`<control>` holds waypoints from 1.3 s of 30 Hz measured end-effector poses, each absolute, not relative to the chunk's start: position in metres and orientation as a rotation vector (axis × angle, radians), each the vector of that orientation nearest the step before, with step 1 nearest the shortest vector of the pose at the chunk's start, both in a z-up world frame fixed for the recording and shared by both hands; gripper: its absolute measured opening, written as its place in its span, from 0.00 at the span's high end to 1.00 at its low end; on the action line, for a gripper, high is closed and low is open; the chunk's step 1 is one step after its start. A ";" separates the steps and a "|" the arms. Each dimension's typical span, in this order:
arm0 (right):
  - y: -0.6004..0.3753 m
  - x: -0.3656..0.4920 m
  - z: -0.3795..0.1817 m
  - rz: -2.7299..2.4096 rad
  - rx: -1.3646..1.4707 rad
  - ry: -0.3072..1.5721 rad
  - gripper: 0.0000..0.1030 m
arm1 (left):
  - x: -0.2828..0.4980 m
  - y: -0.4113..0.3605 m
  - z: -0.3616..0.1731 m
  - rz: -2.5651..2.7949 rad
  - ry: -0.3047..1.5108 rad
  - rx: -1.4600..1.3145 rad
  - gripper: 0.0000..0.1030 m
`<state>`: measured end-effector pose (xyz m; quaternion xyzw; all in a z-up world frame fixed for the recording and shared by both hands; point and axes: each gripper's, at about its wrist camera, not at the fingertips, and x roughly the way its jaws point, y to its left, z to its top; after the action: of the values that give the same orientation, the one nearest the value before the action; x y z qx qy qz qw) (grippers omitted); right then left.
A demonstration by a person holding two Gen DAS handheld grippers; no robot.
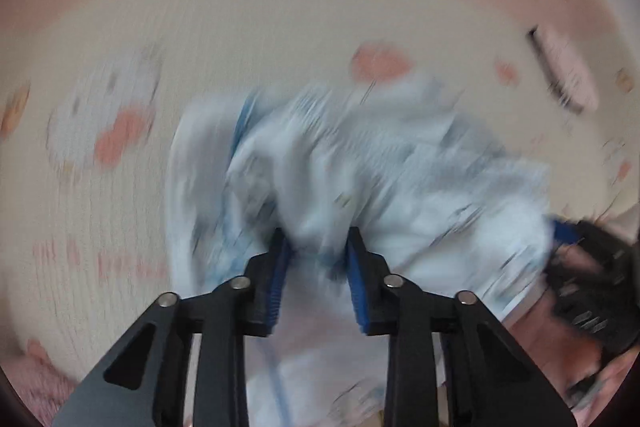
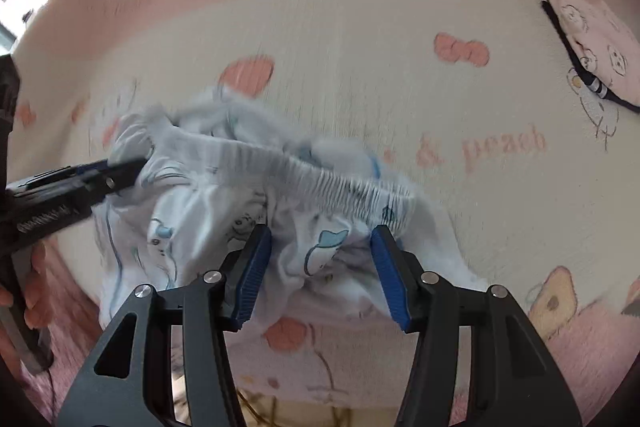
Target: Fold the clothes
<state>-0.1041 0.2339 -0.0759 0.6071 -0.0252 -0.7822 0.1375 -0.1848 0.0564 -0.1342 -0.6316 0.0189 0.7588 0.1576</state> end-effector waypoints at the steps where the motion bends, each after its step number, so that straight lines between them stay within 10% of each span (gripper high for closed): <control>1: 0.233 -0.098 -0.080 -2.199 1.786 -0.068 0.48 | -0.176 0.049 -0.136 2.167 0.057 -1.816 0.76; 13: 0.279 -0.102 -0.038 -2.544 1.559 -0.274 0.48 | -0.177 0.026 -0.061 2.322 -0.029 -1.573 0.67; 39: 0.288 -0.111 -0.059 -2.597 1.618 -0.293 0.42 | -0.135 0.035 -0.119 2.145 0.304 -1.806 0.67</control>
<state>-0.1106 0.2878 -0.0592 0.5261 -0.0952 -0.8444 0.0339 -0.1348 0.0351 -0.1185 -0.6321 0.1064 0.7507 0.1597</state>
